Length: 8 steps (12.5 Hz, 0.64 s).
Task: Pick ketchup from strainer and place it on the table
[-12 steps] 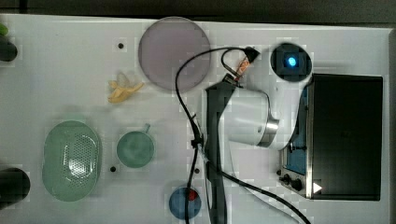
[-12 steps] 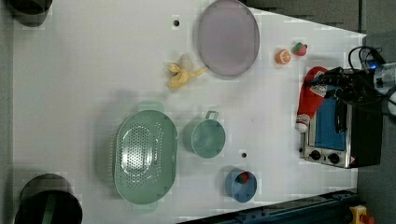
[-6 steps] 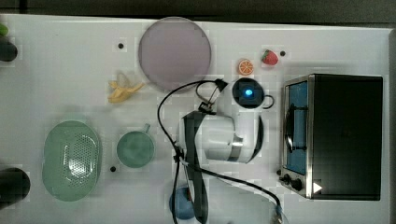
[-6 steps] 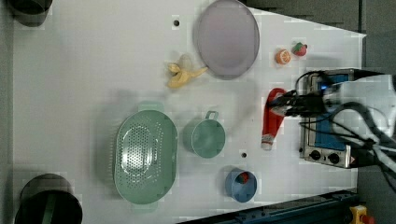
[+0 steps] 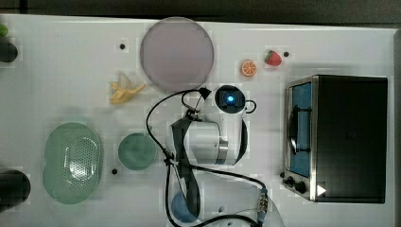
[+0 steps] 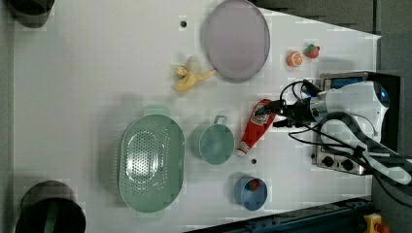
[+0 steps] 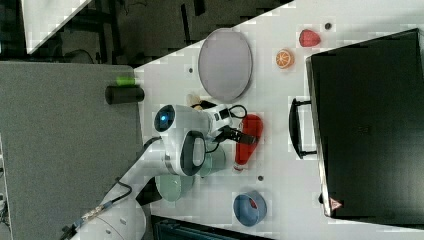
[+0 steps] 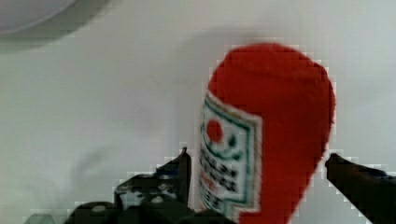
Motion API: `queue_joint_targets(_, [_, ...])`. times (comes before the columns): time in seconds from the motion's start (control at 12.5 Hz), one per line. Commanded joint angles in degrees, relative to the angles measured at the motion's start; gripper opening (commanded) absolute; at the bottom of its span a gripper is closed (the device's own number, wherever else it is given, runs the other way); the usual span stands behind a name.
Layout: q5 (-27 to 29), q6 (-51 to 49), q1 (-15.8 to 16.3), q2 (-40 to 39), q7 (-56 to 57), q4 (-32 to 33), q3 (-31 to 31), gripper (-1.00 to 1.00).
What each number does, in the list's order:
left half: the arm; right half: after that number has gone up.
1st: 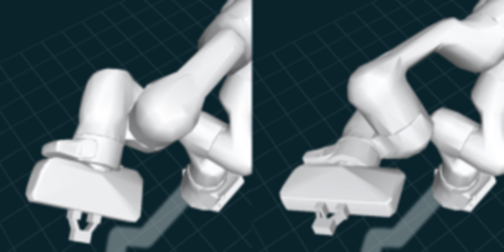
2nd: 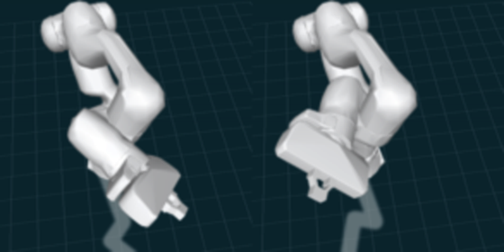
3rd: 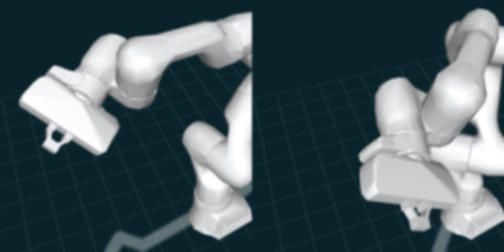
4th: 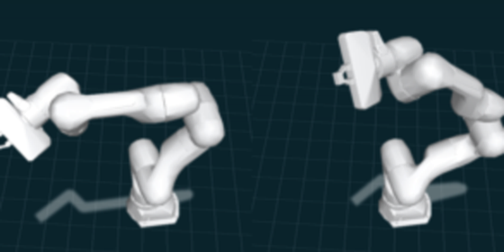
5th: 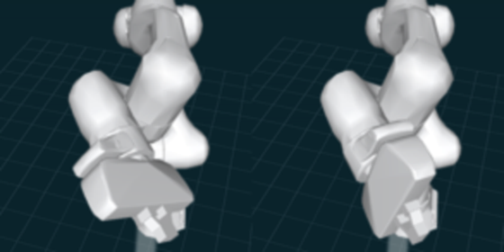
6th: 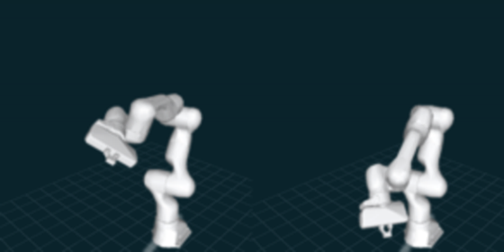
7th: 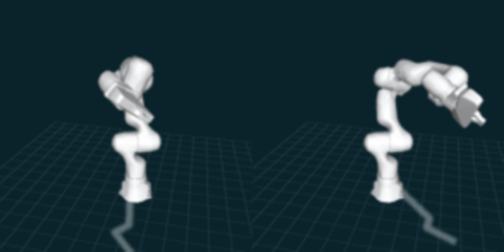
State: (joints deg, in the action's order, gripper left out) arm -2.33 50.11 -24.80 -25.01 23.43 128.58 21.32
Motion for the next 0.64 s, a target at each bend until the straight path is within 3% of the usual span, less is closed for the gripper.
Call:
queue_joint_targets(0.08, [1.28,-1.4,-1.31,8.71,0.23,-3.46,-0.36,1.0])
queue_joint_targets(0.64, [1.27,-27.15,-1.24,21.33,-14.55,-20.11,0.06,1.0])
